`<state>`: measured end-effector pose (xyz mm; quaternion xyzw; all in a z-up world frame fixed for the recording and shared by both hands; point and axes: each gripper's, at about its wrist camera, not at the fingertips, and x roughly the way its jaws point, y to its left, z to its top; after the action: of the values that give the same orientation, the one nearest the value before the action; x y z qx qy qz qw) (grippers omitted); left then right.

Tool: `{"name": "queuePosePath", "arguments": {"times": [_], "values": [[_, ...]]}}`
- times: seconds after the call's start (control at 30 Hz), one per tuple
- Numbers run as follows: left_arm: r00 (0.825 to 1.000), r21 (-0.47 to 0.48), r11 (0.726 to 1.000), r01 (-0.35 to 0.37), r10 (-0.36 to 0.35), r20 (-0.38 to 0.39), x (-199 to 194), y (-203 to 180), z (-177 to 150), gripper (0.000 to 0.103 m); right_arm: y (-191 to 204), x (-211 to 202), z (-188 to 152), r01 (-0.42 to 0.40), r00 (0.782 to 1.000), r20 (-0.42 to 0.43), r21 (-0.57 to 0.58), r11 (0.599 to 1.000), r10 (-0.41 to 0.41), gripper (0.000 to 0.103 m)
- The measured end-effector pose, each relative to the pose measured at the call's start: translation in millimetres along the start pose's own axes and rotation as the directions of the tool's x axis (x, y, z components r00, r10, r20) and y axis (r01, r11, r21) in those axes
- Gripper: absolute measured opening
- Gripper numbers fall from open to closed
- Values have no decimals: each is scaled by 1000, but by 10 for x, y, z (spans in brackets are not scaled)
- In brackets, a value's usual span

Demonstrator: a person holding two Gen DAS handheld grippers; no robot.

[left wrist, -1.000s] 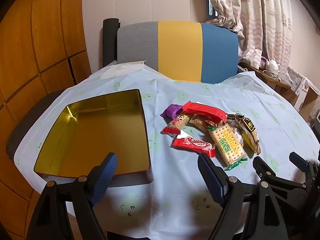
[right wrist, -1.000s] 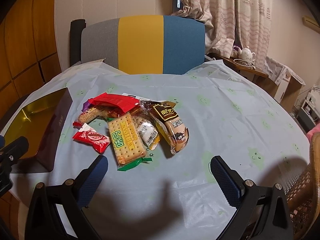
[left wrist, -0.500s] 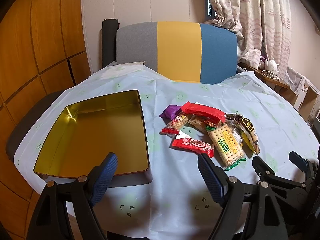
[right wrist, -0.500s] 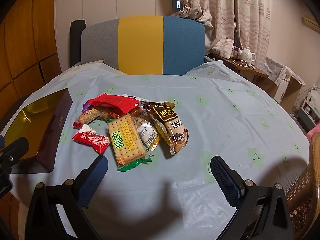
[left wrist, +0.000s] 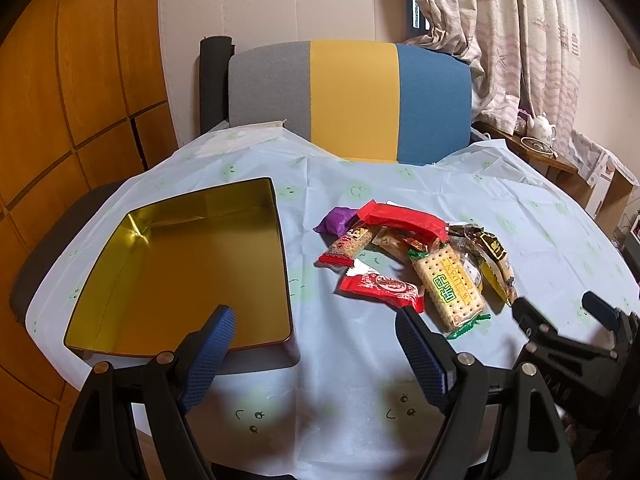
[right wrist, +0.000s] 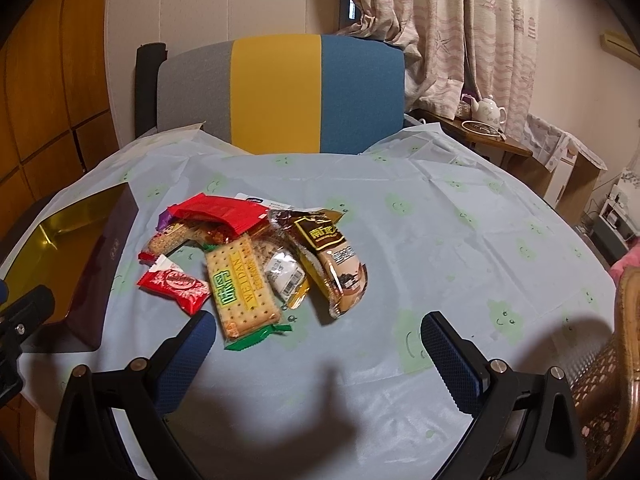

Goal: Organize snacks

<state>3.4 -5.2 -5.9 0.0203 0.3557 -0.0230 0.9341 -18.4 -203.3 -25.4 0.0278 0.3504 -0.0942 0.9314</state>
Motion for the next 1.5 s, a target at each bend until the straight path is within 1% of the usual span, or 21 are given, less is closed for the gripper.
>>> {"name": "queuePosePath", "arguments": {"times": [0.17, 0.27, 0.33, 0.43, 0.5, 0.53, 0.6, 0.7, 0.73, 0.8, 0.87, 0.97, 1.0, 1.03, 1.1, 1.13, 1.17, 1.3, 1.37, 1.43, 1.5], "values": [[1000, 6, 1000, 13, -12, -10, 29, -24, -13, 84, -150, 25, 136, 26, 999, 21, 10, 1000, -26, 103], [998, 1, 998, 60, -60, -19, 50, -24, -17, 84, -259, 58, 259, 26, 999, 23, 3, 1000, -26, 103], [992, -7, 992, 126, -126, -24, 58, -27, -18, 84, -352, 90, 390, 17, 1000, 25, -17, 1000, -16, 103], [973, -30, 974, 224, -225, -41, 85, -38, -16, 85, -522, 190, 618, -37, 999, 6, -38, 999, 38, 103], [961, -31, 962, 271, -272, -45, 100, -78, -8, 87, -627, 288, 780, -82, 996, -22, -59, 995, 81, 103], [955, -33, 956, 291, -292, -47, 105, -95, -1, 90, -688, 341, 860, -104, 994, -27, -72, 992, 102, 103], [937, -34, 939, 342, -344, -59, 143, -143, 23, 101, -804, 502, 988, -108, 994, -44, -101, 989, 104, 103], [908, -44, 916, 399, -401, -119, 269, -237, 63, 103, -938, 750, 1042, -117, 991, -83, -107, 987, 109, 103], [901, -49, 914, 404, -406, -150, 332, -281, 82, 103, -987, 813, 1030, -118, 990, -91, -95, 988, 110, 103], [901, -44, 919, 391, -392, -189, 407, -335, 103, 103, -1092, 953, 980, -105, 989, -109, -53, 993, 99, 103], [895, -30, 921, 388, -385, -226, 491, -441, 148, 103, -1138, 1063, 982, -92, 982, -169, -9, 996, 89, 103], [913, 3, 940, 341, -330, -239, 575, -583, 215, 97, -1184, 1085, 1013, -118, 979, -166, 22, 993, 120, 103], [913, 4, 944, 331, -319, -255, 621, -617, 235, 94, -1195, 1086, 1019, -120, 978, -166, 27, 992, 123, 103], [901, -20, 943, 333, -325, -288, 704, -661, 261, 86, -1214, 1081, 1023, -127, 977, -166, 38, 991, 132, 103], [879, -49, 941, 335, -331, -342, 854, -666, 270, 80, -1249, 1078, 1024, -139, 974, -172, 61, 988, 148, 103], [866, -67, 940, 334, -334, -371, 949, -692, 286, 73, -1263, 1081, 1026, -139, 973, -176, 72, 988, 150, 103], [861, -74, 941, 329, -332, -386, 997, -710, 293, 67, -1272, 1083, 1031, -140, 972, -176, 84, 987, 153, 103], [834, -105, 936, 337, -349, -427, 1146, -817, 329, 64, -1319, 1083, 1056, -149, 971, -171, 122, 981, 169, 103], [816, -130, 928, 351, -370, -444, 1207, -881, 360, 64, -1323, 1075, 1063, -154, 970, -168, 128, 980, 175, 103], [819, -123, 929, 350, -367, -441, 1258, -960, 377, 64, -1314, 1062, 1070, -162, 970, -161, 126, 979, 181, 103], [816, -122, 932, 340, -357, -454, 1330, -1024, 387, 64, -1298, 1053, 1071, -170, 969, -160, 123, 978, 189, 103]]}}
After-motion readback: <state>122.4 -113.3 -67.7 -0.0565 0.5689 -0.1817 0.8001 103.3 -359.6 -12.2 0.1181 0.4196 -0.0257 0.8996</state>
